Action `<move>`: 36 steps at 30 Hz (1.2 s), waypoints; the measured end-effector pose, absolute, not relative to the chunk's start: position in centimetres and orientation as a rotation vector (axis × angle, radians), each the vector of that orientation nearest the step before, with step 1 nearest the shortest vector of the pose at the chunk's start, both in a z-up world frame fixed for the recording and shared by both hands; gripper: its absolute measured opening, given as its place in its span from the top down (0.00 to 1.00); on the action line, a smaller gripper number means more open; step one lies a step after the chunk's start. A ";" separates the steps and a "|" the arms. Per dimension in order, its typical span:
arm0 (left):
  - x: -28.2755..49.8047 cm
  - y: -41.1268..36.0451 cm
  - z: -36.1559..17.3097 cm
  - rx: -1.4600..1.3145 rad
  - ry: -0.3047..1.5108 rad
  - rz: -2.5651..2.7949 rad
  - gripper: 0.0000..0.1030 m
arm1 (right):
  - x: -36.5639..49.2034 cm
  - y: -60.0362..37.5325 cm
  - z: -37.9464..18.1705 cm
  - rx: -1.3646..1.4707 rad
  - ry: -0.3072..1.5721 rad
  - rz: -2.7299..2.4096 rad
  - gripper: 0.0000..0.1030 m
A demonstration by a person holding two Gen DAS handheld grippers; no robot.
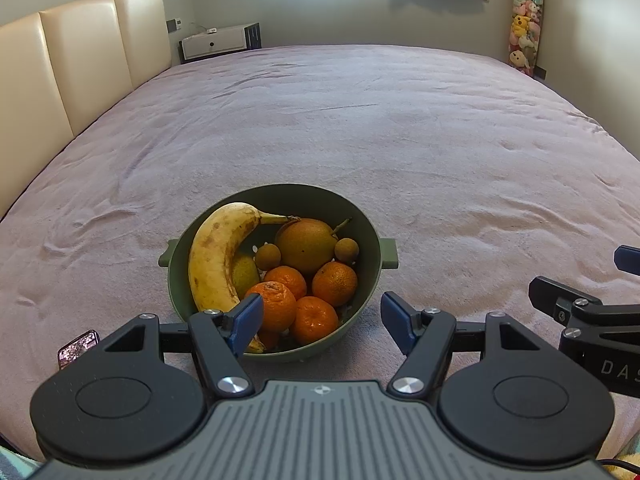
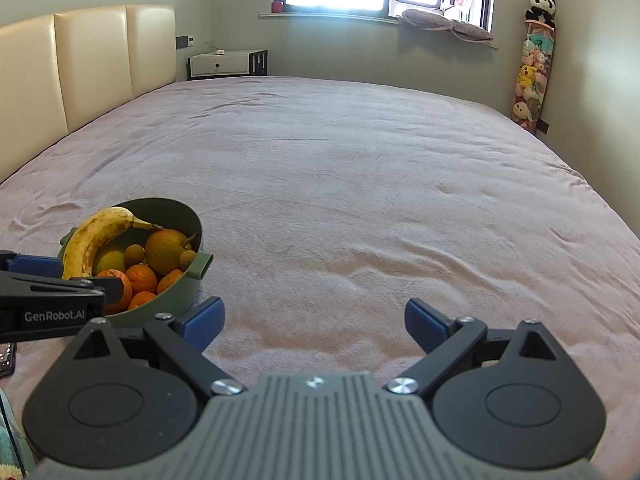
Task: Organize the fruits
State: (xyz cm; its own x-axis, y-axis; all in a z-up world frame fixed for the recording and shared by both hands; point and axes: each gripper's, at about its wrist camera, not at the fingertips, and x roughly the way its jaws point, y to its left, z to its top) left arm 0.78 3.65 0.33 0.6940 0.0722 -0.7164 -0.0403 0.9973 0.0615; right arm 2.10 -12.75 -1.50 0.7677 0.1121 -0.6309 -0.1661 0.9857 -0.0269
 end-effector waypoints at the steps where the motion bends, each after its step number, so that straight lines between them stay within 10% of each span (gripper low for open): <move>1: 0.8 3.7 0.3 0.042 0.801 0.062 0.23 | 2.1 -12.7 -1.5 -0.083 0.679 0.151 0.09; 36: 0.6 4.1 0.6 0.036 0.789 0.060 0.23 | 2.1 -12.7 -1.6 -0.086 0.690 0.152 0.09</move>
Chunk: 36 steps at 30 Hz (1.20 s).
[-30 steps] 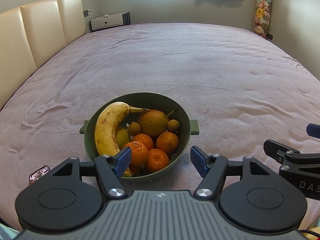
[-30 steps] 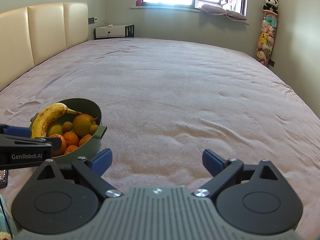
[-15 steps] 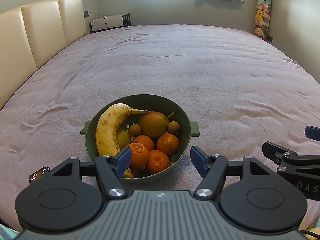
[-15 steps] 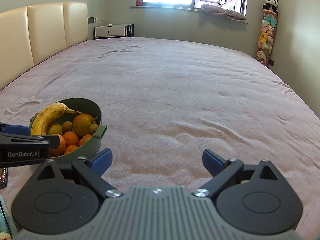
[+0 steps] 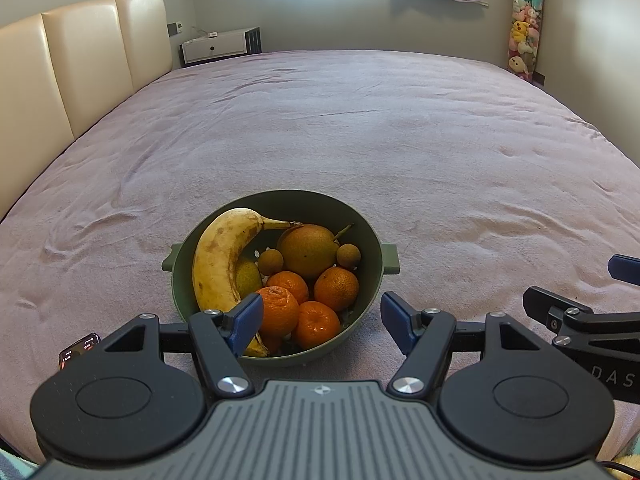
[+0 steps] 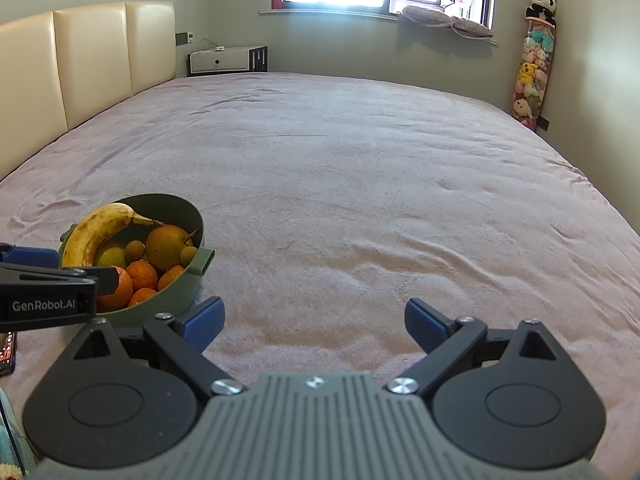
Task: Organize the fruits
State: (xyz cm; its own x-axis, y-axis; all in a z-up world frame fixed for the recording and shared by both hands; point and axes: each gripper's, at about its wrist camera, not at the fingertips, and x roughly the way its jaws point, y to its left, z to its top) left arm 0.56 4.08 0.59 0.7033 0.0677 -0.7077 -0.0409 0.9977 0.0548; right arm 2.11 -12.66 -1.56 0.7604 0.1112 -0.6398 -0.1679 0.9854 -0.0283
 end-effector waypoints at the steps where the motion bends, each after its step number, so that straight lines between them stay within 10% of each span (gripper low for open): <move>1: 0.6 4.0 0.6 0.035 0.789 0.061 0.23 | 2.1 -12.7 -1.5 -0.085 0.690 0.152 0.09; 36: 0.6 4.2 0.7 0.025 0.795 0.063 0.23 | 2.1 -12.6 -1.5 -0.086 0.695 0.152 0.09</move>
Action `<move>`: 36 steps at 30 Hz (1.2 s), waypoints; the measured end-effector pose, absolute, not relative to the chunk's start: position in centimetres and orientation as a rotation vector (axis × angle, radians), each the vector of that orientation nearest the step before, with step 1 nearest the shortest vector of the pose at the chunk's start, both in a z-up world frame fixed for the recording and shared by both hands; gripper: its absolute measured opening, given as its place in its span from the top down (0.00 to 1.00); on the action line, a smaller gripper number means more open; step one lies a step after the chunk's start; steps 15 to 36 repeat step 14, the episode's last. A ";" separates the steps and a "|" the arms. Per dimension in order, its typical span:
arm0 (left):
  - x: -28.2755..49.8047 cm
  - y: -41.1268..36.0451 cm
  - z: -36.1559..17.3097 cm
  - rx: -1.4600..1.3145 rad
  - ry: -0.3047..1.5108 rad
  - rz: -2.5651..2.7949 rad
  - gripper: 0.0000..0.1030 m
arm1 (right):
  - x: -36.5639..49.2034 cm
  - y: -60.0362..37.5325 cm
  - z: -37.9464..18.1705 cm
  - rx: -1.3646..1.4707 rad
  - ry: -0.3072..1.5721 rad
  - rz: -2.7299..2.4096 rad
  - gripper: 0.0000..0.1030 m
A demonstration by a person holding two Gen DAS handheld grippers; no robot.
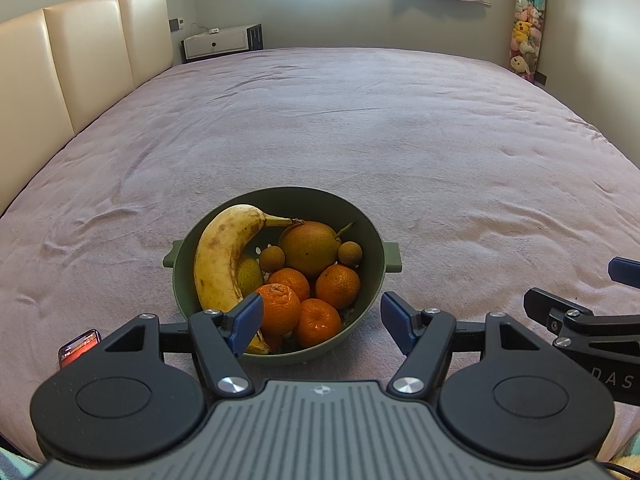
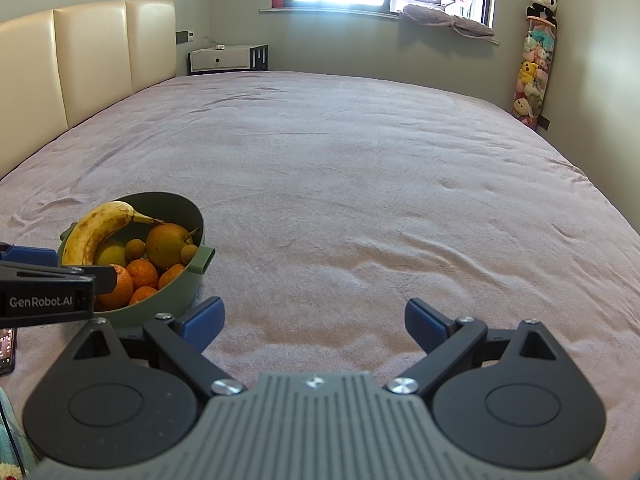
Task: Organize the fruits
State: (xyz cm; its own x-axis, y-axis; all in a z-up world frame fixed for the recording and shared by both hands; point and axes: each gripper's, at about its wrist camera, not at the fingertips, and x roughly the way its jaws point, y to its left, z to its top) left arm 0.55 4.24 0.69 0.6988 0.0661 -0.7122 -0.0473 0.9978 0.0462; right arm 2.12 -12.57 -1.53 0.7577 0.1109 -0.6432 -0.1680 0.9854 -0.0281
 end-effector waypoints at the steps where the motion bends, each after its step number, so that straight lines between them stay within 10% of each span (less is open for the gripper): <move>1: 0.5 4.2 0.7 0.025 0.795 0.063 0.23 | 2.1 -12.6 -1.5 -0.086 0.695 0.152 0.09; 36: 0.3 4.3 0.8 0.026 0.781 0.060 0.23 | 2.1 -12.5 -1.7 -0.086 0.698 0.150 0.09</move>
